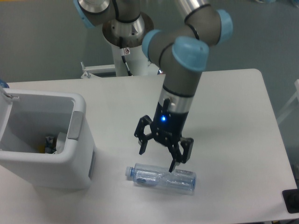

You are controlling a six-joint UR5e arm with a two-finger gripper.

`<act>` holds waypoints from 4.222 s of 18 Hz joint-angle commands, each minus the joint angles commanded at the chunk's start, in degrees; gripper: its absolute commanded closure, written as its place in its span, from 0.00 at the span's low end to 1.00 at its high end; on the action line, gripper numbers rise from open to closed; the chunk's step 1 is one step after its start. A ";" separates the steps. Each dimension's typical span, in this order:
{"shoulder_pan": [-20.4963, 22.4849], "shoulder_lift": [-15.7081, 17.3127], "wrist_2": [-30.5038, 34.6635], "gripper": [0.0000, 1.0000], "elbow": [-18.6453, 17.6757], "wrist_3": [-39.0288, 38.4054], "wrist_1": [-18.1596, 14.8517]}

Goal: Place the trash in the trash can
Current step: 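Move the gripper back and lower it onto the bottle's cap end, then grasp the clear water bottle by the cap end and lift it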

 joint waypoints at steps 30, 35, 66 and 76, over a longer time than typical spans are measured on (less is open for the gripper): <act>-11.25 -9.67 23.47 0.00 1.83 8.03 0.09; -11.25 -11.69 23.55 0.00 2.97 8.03 0.09; -7.92 -11.25 20.32 0.64 12.72 -10.75 0.00; -2.12 -10.29 -6.30 0.63 20.63 -31.59 -0.26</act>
